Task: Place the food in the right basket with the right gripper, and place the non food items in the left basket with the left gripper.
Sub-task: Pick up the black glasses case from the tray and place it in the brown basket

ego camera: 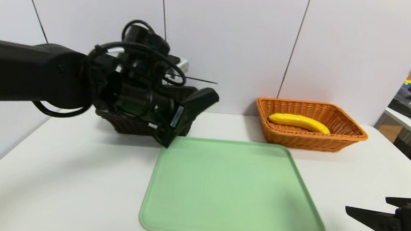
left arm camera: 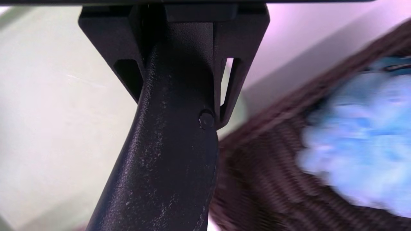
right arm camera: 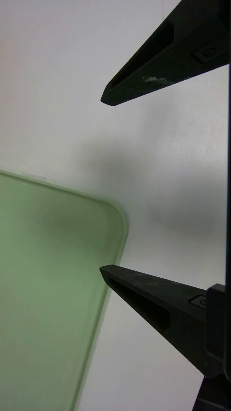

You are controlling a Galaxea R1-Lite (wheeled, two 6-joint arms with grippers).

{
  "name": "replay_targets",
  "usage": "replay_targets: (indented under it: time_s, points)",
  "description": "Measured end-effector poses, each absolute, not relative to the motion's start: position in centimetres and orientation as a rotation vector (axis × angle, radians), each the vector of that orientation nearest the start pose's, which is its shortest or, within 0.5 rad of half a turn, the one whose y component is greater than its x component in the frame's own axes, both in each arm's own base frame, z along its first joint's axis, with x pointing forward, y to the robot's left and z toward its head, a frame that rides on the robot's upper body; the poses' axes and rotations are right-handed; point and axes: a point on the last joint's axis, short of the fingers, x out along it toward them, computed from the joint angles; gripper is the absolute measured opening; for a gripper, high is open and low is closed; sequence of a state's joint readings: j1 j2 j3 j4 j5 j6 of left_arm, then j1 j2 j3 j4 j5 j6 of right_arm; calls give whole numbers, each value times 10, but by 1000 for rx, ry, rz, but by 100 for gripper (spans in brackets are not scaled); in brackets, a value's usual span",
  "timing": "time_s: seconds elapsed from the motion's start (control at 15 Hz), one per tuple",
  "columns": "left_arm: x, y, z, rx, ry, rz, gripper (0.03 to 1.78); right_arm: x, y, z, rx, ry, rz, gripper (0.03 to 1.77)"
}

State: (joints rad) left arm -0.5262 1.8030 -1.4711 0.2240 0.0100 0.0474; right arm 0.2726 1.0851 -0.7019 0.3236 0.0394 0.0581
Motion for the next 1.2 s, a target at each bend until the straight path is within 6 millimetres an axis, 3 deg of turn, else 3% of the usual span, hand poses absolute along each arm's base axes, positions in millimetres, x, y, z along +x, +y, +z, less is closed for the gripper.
replay_targets:
  time_s: [0.27,0.53,0.8,1.2]
  points:
    - [317,-116,274,277,443,-482,51,118,34,197,-29,726,277,171]
    - [331,-91,279,486,382,-462,49,113,32,194,-29,728,270,171]
    - [353,-85,276,665,340,-468,49,111,32,191,-30,734,264,171]
    - [390,-94,265,871,256,-556,48,110,31,188,-34,746,261,171]
